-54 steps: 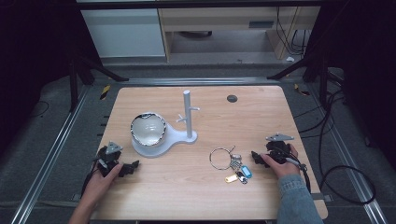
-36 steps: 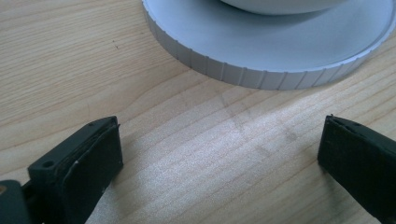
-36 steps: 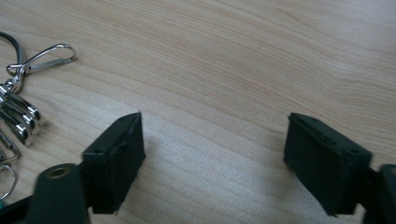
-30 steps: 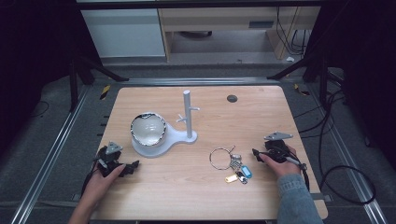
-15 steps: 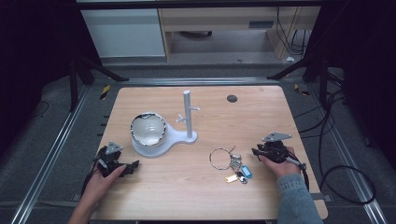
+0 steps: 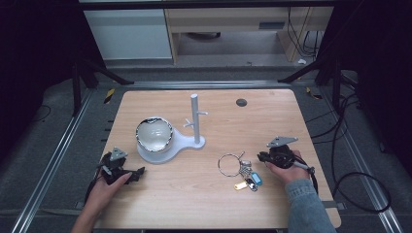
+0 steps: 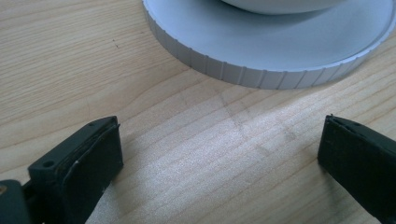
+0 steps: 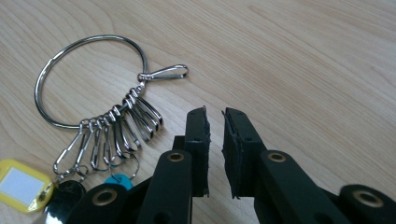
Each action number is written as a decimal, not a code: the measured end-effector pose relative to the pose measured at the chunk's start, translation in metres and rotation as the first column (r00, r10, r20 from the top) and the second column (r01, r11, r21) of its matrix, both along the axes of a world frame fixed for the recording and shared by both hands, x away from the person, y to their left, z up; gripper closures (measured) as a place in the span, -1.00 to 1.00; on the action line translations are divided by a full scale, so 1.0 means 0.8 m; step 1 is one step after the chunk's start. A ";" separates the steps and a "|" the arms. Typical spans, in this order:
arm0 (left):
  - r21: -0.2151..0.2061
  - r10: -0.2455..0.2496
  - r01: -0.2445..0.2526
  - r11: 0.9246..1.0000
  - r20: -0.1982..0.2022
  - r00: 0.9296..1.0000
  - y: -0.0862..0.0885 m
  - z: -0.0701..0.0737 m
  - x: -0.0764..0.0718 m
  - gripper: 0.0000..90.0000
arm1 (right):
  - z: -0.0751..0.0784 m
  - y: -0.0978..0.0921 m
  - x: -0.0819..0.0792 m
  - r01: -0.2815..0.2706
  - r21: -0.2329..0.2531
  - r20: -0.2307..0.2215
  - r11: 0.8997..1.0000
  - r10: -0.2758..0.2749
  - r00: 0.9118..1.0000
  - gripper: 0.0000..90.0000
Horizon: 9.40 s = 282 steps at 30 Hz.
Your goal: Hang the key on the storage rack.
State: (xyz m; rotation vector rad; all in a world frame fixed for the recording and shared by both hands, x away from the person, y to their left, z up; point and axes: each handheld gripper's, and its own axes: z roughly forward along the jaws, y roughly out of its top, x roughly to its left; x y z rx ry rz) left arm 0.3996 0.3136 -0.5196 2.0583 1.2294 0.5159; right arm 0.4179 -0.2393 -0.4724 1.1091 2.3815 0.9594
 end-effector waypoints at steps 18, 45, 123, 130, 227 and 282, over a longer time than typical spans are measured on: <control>-0.001 0.003 -0.003 1.000 -0.001 1.000 0.000 0.000 -0.001 -1.00 | 0.028 0.048 0.032 -0.152 -0.145 -0.058 0.978 0.145 0.988 0.53; 0.000 0.000 0.000 1.000 -0.002 1.000 0.000 0.000 -0.001 -1.00 | 0.011 0.087 0.081 -0.408 -0.292 -0.272 0.865 0.334 0.903 0.92; -0.004 0.002 -0.002 1.000 0.001 1.000 0.000 0.000 0.000 -1.00 | 0.201 0.123 0.105 -0.315 -0.250 -0.186 0.916 0.274 0.944 0.97; -0.004 0.002 -0.002 1.000 0.002 1.000 0.000 0.000 0.000 -1.00 | 0.224 0.132 0.104 -0.323 -0.256 -0.162 0.911 0.289 0.943 0.97; -0.001 0.001 -0.001 1.000 0.001 1.000 0.000 0.000 0.000 -1.00 | 0.292 0.239 0.113 -0.423 -0.278 -0.128 0.862 0.403 0.906 0.97; -0.001 0.001 -0.001 1.000 0.001 1.000 0.000 0.000 0.000 -1.00 | 0.249 0.232 0.137 -0.410 -0.228 -0.170 0.883 0.378 0.910 0.85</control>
